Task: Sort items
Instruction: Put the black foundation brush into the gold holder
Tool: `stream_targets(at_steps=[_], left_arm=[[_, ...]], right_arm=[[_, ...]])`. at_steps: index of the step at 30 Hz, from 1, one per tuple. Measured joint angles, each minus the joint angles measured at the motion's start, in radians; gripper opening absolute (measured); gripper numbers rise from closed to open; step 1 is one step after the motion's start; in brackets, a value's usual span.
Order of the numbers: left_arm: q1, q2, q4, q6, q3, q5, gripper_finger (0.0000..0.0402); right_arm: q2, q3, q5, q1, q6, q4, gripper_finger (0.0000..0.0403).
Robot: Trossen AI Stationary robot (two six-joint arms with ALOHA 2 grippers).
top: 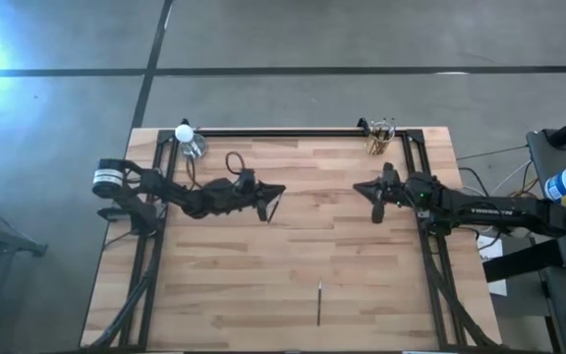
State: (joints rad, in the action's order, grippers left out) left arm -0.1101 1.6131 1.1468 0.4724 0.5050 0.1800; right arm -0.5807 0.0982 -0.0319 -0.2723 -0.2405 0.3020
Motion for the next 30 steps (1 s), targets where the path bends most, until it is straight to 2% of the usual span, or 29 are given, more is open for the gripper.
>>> stream_targets(at_steps=[6,10,17,22,30], left_arm=[[-0.006,0.000,0.061,-0.063,0.038,-0.072,0.0000],[-0.007,0.011,0.057,-0.107,0.096,-0.124,0.0000],[-0.008,0.013,0.048,-0.172,0.174,-0.162,0.0000],[-0.008,0.013,0.048,-0.188,0.196,-0.163,0.0000],[-0.007,0.013,0.049,-0.190,0.196,-0.163,0.0000]], right_arm=[[-0.130,-0.019,0.029,0.008,-0.043,0.257,0.0024],[-0.235,-0.012,0.109,0.009,-0.092,0.367,0.0054],[-0.454,0.036,0.150,0.033,-0.115,0.645,0.0112],[-0.636,0.137,0.199,0.048,-0.127,0.790,0.0141],[-0.915,0.384,0.352,0.053,-0.131,0.801,0.0167]])
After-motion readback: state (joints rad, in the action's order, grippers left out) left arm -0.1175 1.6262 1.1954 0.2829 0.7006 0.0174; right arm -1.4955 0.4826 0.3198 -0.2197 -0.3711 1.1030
